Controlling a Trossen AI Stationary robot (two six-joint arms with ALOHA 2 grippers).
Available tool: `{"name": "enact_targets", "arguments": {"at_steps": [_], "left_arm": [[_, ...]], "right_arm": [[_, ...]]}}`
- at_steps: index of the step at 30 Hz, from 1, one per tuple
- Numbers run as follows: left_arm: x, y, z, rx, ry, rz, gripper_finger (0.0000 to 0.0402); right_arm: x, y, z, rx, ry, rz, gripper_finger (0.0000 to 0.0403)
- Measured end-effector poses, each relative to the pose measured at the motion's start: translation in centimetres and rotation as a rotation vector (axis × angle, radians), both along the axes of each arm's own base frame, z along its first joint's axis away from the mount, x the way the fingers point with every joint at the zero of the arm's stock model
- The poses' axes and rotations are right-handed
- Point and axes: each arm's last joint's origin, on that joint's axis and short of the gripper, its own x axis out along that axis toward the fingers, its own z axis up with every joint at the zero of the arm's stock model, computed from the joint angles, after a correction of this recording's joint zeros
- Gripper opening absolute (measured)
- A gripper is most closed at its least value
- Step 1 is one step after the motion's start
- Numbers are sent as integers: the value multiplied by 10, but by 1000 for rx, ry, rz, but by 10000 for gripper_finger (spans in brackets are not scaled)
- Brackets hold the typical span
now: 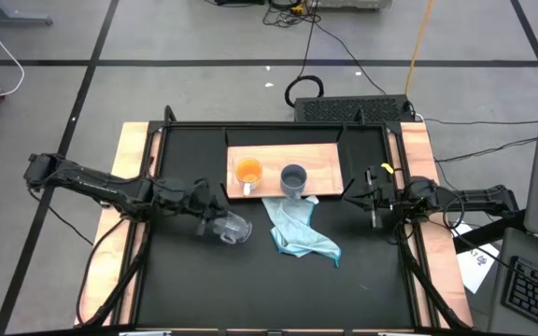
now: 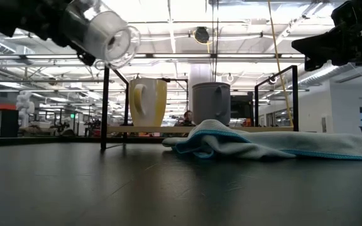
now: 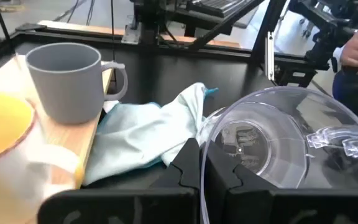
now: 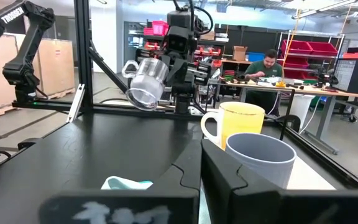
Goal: Stack small to large cups/mugs on shelf
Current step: Put the transparent mug on the shelf
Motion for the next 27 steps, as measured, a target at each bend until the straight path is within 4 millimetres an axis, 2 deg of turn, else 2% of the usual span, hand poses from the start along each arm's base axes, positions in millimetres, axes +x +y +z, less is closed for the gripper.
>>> {"name": "enact_targets", "arguments": {"at_steps": [6,15,21,27], "left_arm": [[31,-5,15,9,27,-29,0],[97,-2,56,49,72,-63,0],[141,9,80,74,97,-99,0],[187,30,103,76,142,-106,0]], "right_arm": [[0,0,0,0,0,0,0],[0,0,-1,13,14,0,0],[0,0,-4,26,45,1,0],[0,0,-5,26,54,1,0]]}}
